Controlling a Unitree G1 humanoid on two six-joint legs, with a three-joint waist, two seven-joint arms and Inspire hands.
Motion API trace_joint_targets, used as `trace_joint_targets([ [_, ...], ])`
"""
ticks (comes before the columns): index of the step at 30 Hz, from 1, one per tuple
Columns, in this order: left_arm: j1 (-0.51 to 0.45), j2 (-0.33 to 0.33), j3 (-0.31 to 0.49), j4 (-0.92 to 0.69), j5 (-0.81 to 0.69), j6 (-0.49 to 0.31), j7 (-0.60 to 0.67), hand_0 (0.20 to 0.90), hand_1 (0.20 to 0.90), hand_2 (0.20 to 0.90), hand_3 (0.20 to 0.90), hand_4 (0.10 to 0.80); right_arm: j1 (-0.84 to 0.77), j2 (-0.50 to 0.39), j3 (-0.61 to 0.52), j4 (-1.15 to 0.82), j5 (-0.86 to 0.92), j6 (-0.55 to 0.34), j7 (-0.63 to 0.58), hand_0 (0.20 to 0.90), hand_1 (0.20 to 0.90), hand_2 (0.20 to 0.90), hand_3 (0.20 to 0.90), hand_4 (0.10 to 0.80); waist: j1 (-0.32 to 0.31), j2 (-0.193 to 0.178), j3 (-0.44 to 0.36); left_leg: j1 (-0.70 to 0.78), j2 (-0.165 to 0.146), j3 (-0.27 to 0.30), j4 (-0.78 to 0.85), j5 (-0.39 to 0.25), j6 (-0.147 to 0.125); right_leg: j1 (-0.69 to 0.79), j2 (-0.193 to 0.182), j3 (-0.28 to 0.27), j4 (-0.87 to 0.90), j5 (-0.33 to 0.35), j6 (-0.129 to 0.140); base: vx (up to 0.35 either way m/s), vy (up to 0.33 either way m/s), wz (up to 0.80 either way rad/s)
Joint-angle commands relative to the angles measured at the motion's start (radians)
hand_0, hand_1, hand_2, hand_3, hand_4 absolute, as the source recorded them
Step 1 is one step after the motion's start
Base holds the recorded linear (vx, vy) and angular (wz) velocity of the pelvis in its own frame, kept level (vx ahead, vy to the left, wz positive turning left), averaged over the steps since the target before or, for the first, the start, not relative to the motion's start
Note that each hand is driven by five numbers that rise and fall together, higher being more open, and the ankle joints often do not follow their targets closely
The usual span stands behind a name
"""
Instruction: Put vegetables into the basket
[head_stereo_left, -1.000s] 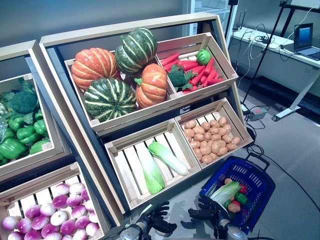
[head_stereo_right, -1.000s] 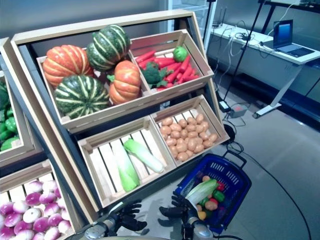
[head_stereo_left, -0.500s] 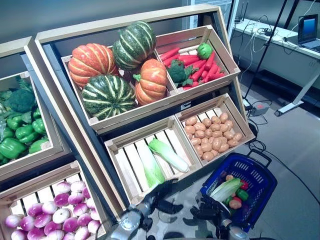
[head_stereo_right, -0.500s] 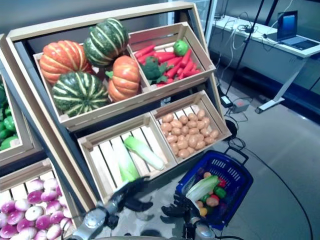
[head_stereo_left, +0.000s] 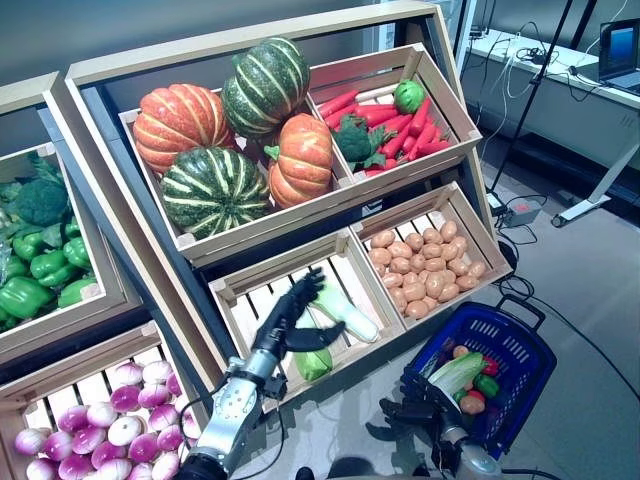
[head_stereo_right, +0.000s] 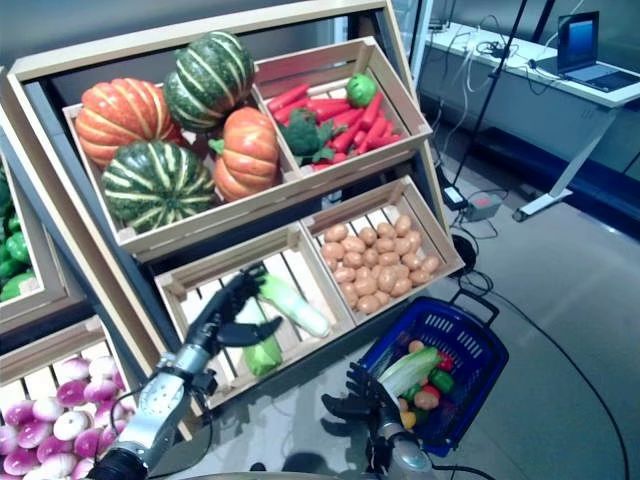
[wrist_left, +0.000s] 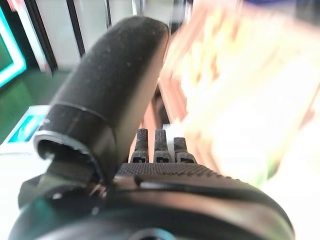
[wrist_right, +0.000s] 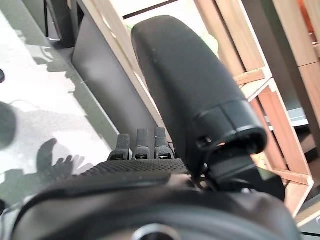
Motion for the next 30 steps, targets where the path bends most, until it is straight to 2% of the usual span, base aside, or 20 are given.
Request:
trace_joint_targets([
  [1, -0.168, 0.061, 0.054, -0.035, 0.161, 0.042, 0.268, 0.9, 0.9, 0.9, 0.9, 0.8, -0.052, 0.019, -0.015, -0.139, 0.054, -0.047, -0.035, 0.9, 0.9, 0.9, 0.9, 0.8, -0.004, -0.056, 0.029, 0.074, 0.012, 0.043, 0.04, -0.082, -0.01, 0.026, -0.079, -0.005, 0.037, 0.009, 0.002, 0.039, 0.023, 0.03],
  [3, -0.194, 0.059, 0.056, -0.021, 0.181, 0.075, 0.332, 0.9, 0.9, 0.9, 0.9, 0.8, -0.051, 0.015, -0.007, -0.174, 0.061, -0.042, -0.046, 0.9, 0.9, 0.9, 0.9, 0.8, -0.01, -0.056, 0.045, 0.046, 0.017, 0.038, 0.091, -0.092, -0.013, 0.0, -0.081, 0.003, 0.085, -0.008, -0.004, -0.029, 0.041, 0.0],
  [5, -0.266, 0.062, 0.046, -0.004, 0.22, 0.105, 0.459, 0.9, 0.9, 0.9, 0.9, 0.8, -0.07, -0.002, 0.014, -0.21, 0.075, -0.055, -0.059, 0.9, 0.9, 0.9, 0.9, 0.8, -0.022, -0.055, 0.095, -0.041, 0.026, 0.018, 0.21, -0.112, -0.021, -0.091, -0.093, 0.024, 0.211, -0.046, -0.015, -0.131, 0.073, -0.03],
  [7, -0.302, 0.064, 0.035, 0.008, 0.232, 0.11, 0.497, 0.9, 0.9, 0.9, 0.9, 0.8, -0.085, -0.01, 0.023, -0.215, 0.086, -0.059, -0.065, 0.9, 0.9, 0.9, 0.9, 0.8, -0.027, -0.055, 0.115, -0.074, 0.029, 0.013, 0.249, -0.121, -0.024, -0.126, -0.098, 0.035, 0.252, -0.058, -0.016, -0.133, 0.056, -0.03],
  [9, -0.39, 0.066, 0.009, 0.036, 0.194, 0.12, 0.558, 0.9, 0.9, 0.9, 0.9, 0.8, -0.122, -0.027, 0.049, -0.22, 0.118, -0.073, -0.075, 0.9, 0.9, 0.9, 0.9, 0.8, -0.038, -0.062, 0.16, -0.159, 0.034, 0.005, 0.348, -0.15, -0.025, -0.213, -0.115, 0.064, 0.343, -0.081, -0.017, -0.198, 0.07, 0.0],
  [13, -0.515, 0.068, 0.0, 0.09, 0.136, 0.086, 0.624, 0.9, 0.9, 0.9, 0.9, 0.8, -0.188, -0.049, 0.083, -0.251, 0.134, -0.079, -0.092, 0.9, 0.9, 0.9, 0.9, 0.8, -0.054, -0.075, 0.234, -0.321, 0.044, -0.016, 0.515, -0.199, -0.019, -0.378, -0.134, 0.108, 0.511, -0.119, -0.027, -0.246, 0.068, -0.03],
  [20, -0.68, 0.066, -0.005, 0.182, 0.07, 0.086, 0.7, 0.9, 0.9, 0.9, 0.9, 0.8, -0.28, -0.072, 0.096, -0.269, 0.161, -0.063, -0.136, 0.9, 0.9, 0.9, 0.9, 0.8, -0.076, -0.089, 0.291, -0.522, 0.055, -0.03, 0.733, -0.276, -0.014, -0.585, -0.133, 0.161, 0.74, -0.185, -0.034, -0.125, 0.03, -0.02],
  [30, -0.798, 0.067, 0.004, 0.283, -0.074, 0.119, 0.779, 0.9, 0.9, 0.9, 0.9, 0.8, -0.392, -0.1, 0.094, -0.281, 0.221, -0.06, -0.173, 0.9, 0.9, 0.9, 0.9, 0.8, -0.09, -0.094, 0.321, -0.663, 0.07, -0.043, 0.909, -0.354, -0.016, -0.736, -0.131, 0.187, 0.889, -0.234, -0.04, -0.053, 0.031, -0.04],
])
